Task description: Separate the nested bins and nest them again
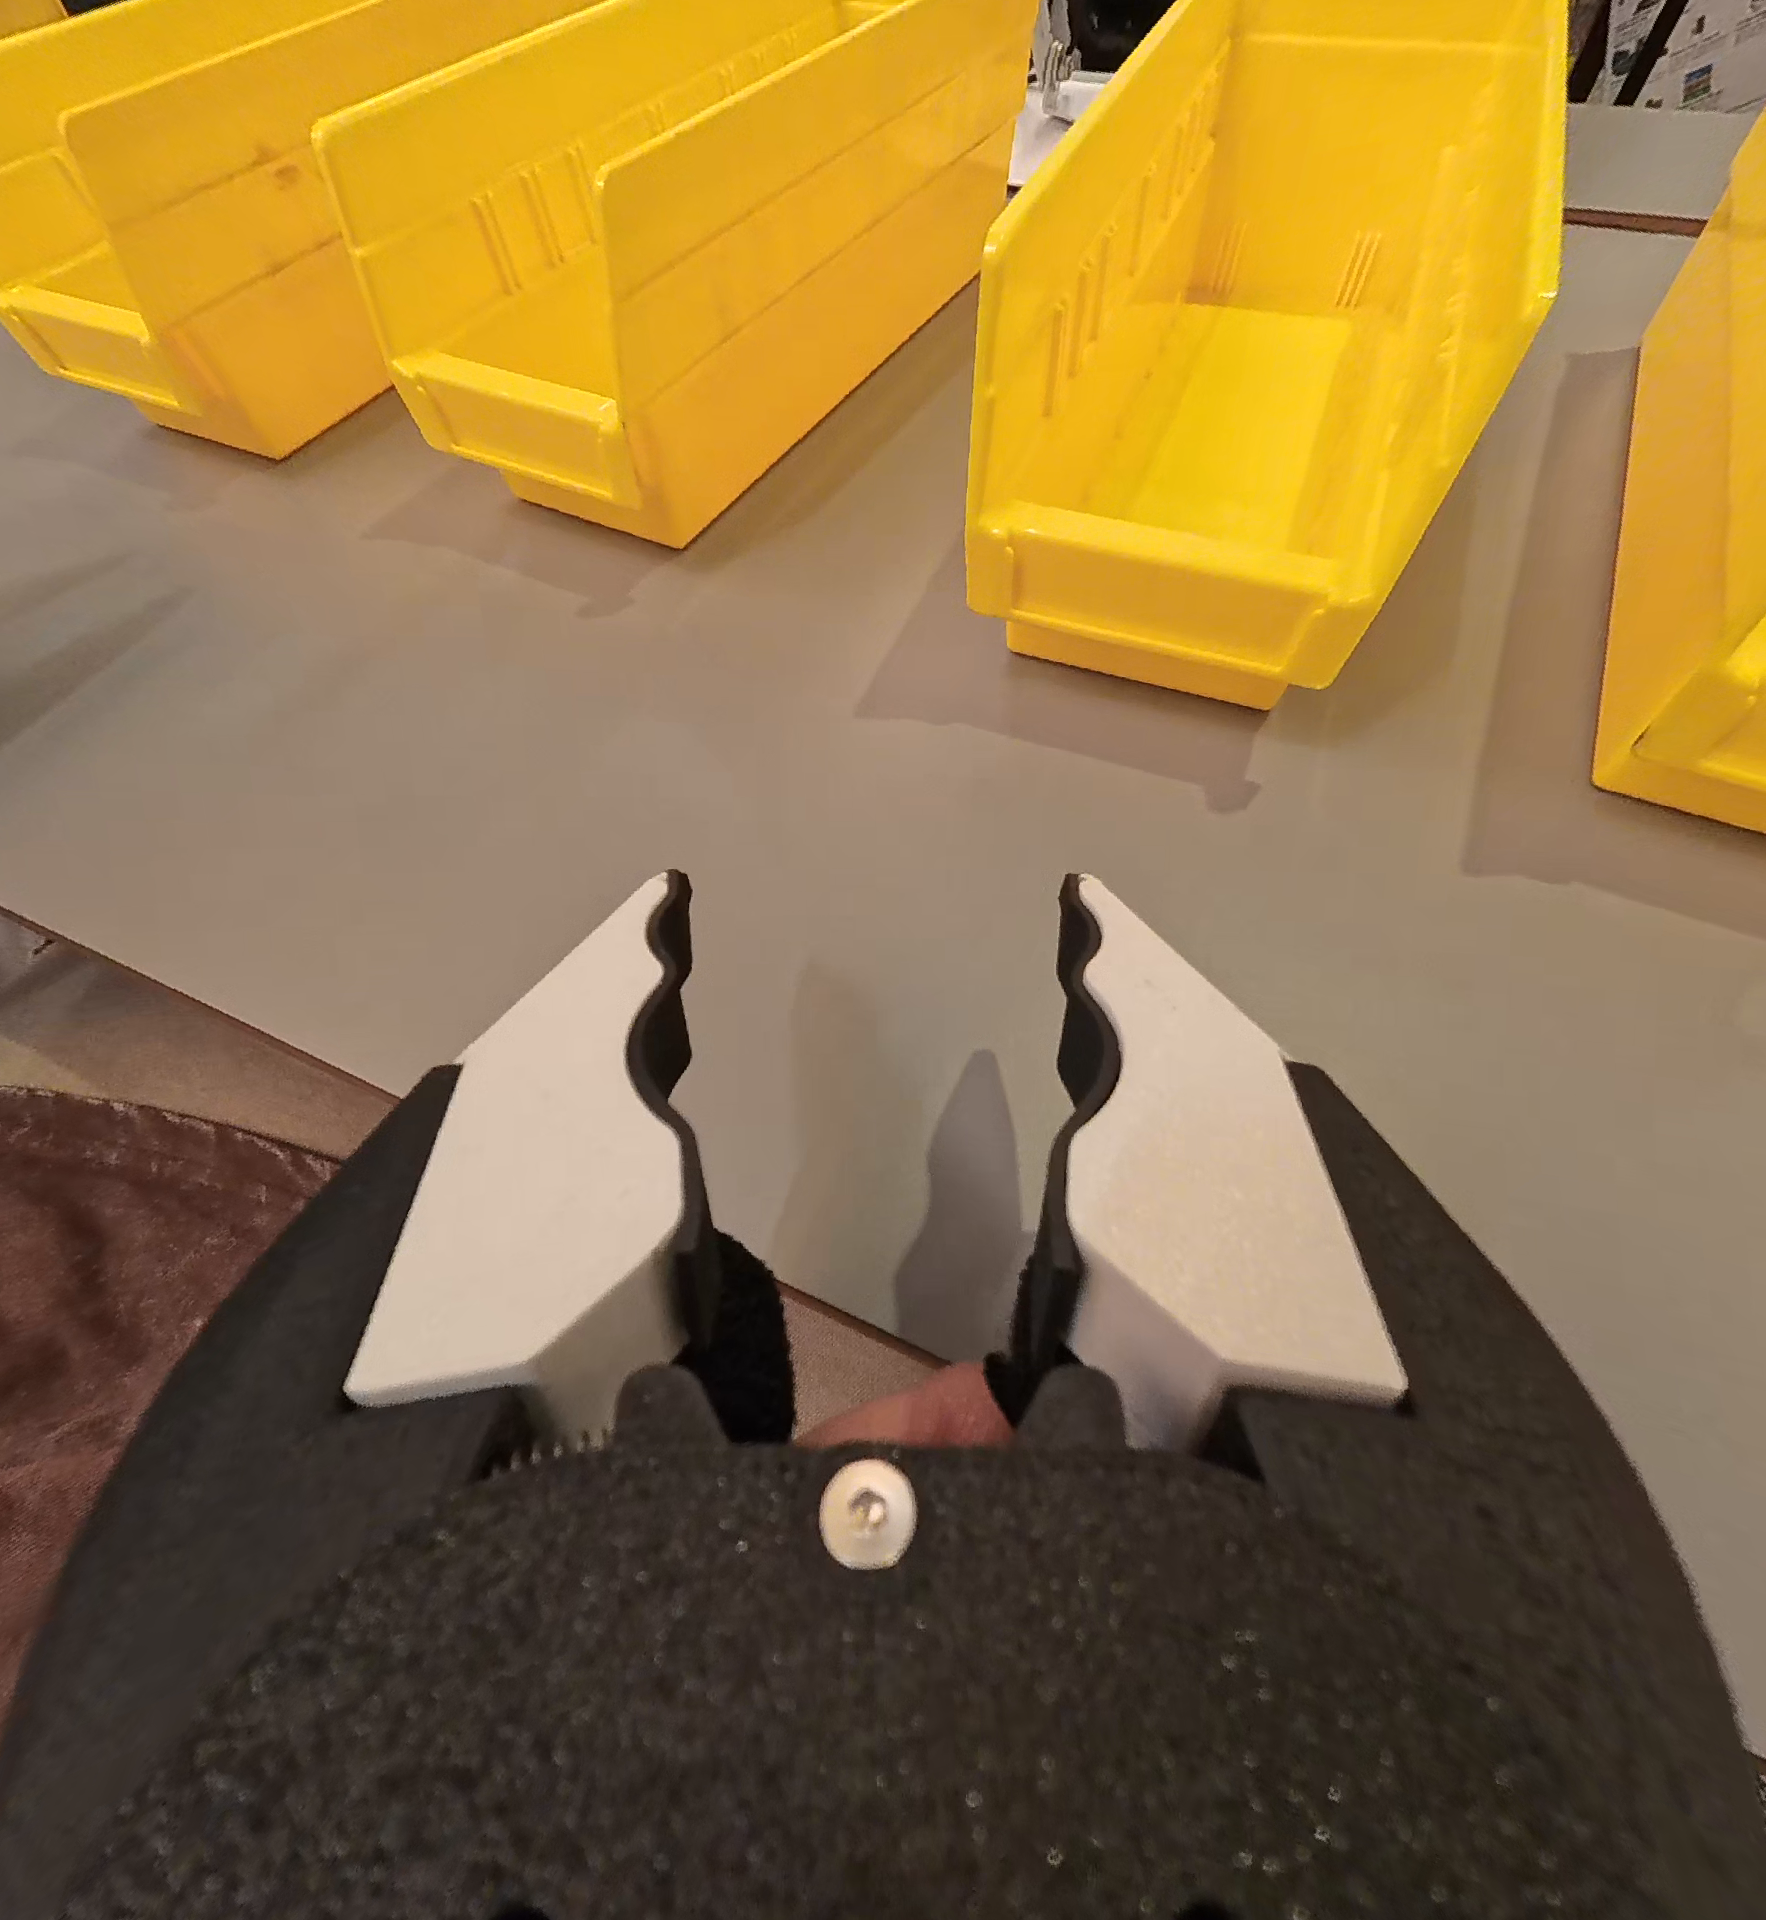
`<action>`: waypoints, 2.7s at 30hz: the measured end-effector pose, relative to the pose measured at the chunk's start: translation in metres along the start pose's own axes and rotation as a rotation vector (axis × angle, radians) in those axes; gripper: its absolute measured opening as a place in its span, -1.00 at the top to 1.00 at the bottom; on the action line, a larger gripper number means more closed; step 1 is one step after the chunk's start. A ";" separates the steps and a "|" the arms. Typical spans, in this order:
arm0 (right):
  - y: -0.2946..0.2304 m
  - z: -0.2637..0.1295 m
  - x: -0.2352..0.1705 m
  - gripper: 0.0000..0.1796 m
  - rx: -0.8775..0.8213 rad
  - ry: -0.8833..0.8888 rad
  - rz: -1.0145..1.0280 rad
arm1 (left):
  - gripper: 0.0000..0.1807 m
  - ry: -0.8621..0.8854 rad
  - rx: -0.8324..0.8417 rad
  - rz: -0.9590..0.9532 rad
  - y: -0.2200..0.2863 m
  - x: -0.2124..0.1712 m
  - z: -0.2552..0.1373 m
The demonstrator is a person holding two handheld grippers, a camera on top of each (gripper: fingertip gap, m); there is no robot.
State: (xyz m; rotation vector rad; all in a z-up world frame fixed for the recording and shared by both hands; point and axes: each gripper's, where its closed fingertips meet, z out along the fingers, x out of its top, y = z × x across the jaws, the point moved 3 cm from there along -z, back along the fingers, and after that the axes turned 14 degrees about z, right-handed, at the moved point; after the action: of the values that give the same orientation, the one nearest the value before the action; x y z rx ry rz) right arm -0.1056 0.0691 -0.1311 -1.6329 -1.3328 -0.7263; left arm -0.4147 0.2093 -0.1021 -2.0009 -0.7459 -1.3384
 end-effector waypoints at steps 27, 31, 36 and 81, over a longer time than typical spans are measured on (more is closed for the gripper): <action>0.005 -0.001 0.003 0.22 0.020 0.007 0.047 | 0.56 -0.077 0.195 -0.075 -0.129 -0.014 0.072; 0.004 0.001 0.001 0.23 0.021 -0.002 0.046 | 0.61 -0.068 0.197 -0.075 -0.134 -0.010 0.085; 0.004 0.003 -0.001 0.23 0.018 -0.013 0.044 | 0.99 -0.094 0.217 -0.037 -0.129 -0.003 0.099; 0.004 0.001 -0.004 0.27 0.061 -0.042 0.099 | 1.00 0.139 0.225 -0.069 0.042 0.122 0.137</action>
State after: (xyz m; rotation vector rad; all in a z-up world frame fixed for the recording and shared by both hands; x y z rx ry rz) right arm -0.1026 0.0678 -0.1366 -1.6610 -1.2818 -0.5899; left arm -0.2629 0.2983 -0.0370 -1.7026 -0.8657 -1.3528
